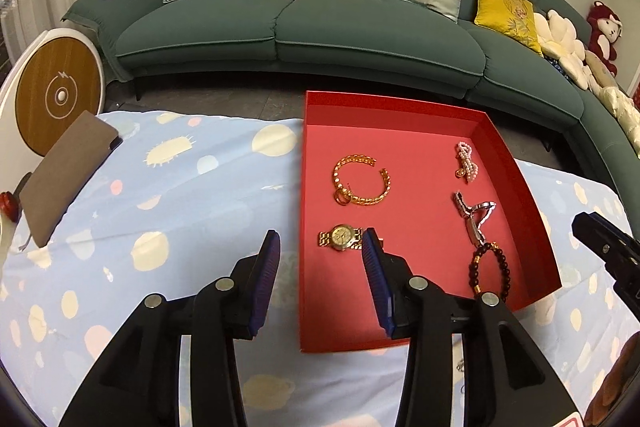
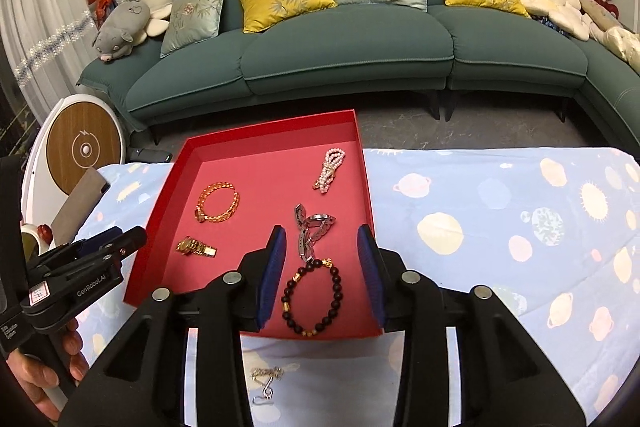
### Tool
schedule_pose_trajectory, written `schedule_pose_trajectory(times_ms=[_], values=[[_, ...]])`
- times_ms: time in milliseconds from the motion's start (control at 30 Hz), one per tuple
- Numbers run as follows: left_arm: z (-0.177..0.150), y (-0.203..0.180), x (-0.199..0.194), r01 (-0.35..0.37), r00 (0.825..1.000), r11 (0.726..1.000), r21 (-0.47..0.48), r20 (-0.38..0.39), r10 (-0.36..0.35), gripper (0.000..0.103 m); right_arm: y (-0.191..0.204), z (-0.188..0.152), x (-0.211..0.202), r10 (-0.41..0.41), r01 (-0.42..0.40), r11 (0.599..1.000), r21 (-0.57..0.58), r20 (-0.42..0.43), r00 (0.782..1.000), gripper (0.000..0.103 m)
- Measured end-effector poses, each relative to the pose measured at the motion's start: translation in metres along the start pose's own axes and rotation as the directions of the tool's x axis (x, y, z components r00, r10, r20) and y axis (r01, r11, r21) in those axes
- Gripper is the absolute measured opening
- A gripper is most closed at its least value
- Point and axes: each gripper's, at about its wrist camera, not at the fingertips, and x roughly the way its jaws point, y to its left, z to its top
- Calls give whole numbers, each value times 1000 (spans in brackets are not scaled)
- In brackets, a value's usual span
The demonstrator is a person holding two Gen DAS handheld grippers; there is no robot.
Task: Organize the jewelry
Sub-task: 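Open both tools to drop the watch and bracelet into the box, then lower the right tool onto the silver ring and grasp it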
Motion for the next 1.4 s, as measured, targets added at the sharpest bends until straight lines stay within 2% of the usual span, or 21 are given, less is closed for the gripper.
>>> schedule_pose_trajectory(times_ms=[167,467,600,833,1033,1167,1400], values=[[-22,11,-32,-10,1000,1000,4,23,10,41,5,-15,-38,-12,13,1000,-25,35,999,36],[-68,32,-69,-18,999,1000,10,28,18,41,3,-58,-75,64,-65,995,76,15,998,36],[-88,36,-66,23,999,1000,-6,-23,-23,41,7,-74,-73,74,-72,995,71,-27,997,36],[-120,27,-50,12,997,995,99,-80,-4,41,0,-87,-77,42,-41,999,36,-37,998,36],[-132,29,-48,48,993,992,114,-108,-35,41,3,-107,-69,-4,0,999,-53,-75,997,36],[-138,29,-48,39,994,991,131,-109,-25,41,9,-127,-59,-8,-6,994,-112,-125,992,36],[-145,22,-56,78,992,987,138,-110,-63,41,31,-157,-44,17,-56,979,-196,-196,980,36]])
